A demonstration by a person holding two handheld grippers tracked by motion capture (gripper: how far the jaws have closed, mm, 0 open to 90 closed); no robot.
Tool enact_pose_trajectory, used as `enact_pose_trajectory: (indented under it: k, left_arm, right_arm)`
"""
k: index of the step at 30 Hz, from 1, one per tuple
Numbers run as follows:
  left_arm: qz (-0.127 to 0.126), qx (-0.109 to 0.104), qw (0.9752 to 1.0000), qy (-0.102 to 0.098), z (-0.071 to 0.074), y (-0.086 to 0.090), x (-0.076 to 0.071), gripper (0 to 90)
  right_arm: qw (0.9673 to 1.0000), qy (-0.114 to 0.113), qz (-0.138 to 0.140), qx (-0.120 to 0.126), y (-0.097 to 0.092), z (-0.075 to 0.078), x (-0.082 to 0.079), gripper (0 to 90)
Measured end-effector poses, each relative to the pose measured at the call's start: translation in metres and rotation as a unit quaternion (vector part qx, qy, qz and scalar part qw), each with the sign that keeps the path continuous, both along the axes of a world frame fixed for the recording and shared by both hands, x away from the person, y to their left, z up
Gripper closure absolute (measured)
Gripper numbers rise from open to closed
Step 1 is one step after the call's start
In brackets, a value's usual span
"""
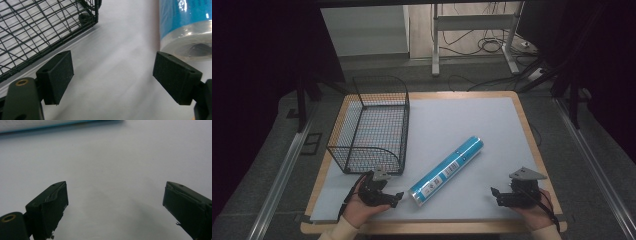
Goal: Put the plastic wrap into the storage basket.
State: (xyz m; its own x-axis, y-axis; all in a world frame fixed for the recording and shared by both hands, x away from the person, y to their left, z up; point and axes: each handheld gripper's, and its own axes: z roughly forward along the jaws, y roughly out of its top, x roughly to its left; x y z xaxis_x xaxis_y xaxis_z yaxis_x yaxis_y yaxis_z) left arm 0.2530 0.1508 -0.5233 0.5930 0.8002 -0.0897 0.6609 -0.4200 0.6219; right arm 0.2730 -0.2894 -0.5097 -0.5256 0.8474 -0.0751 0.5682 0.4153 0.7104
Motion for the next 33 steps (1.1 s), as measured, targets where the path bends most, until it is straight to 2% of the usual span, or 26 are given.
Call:
enact_pose_trajectory:
  k: [7, 15, 24, 33]
  left_arm:
    - [-0.008, 0.001, 1.0, 0.001, 0.002, -0.002, -0.002, 16.5]
    - [-0.006, -0.003, 1.0, -0.002, 0.01, -0.002, -0.006, 16.4]
    - [-0.005, -0.002, 0.9999, -0.011, 0.035, -0.008, -0.008, 17.4]
    - [-0.017, 0.001, 0.9998, -0.006, 0.044, -0.019, -0.005, 17.4]
  right_arm:
    - [1.0, 0.0, -0.002, 0.0, 0.0, 0.001, -0.002, 7.1]
    - [0.9999, 0.01, 0.011, -0.009, 0.008, 0.0, 0.0, 8.0]
    - [0.9998, 0.015, 0.011, -0.008, 0.004, -0.002, 0.001, 8.0]
    - [0.9999, 0.006, 0.008, -0.008, 0.003, -0.001, 0.0, 8.1]
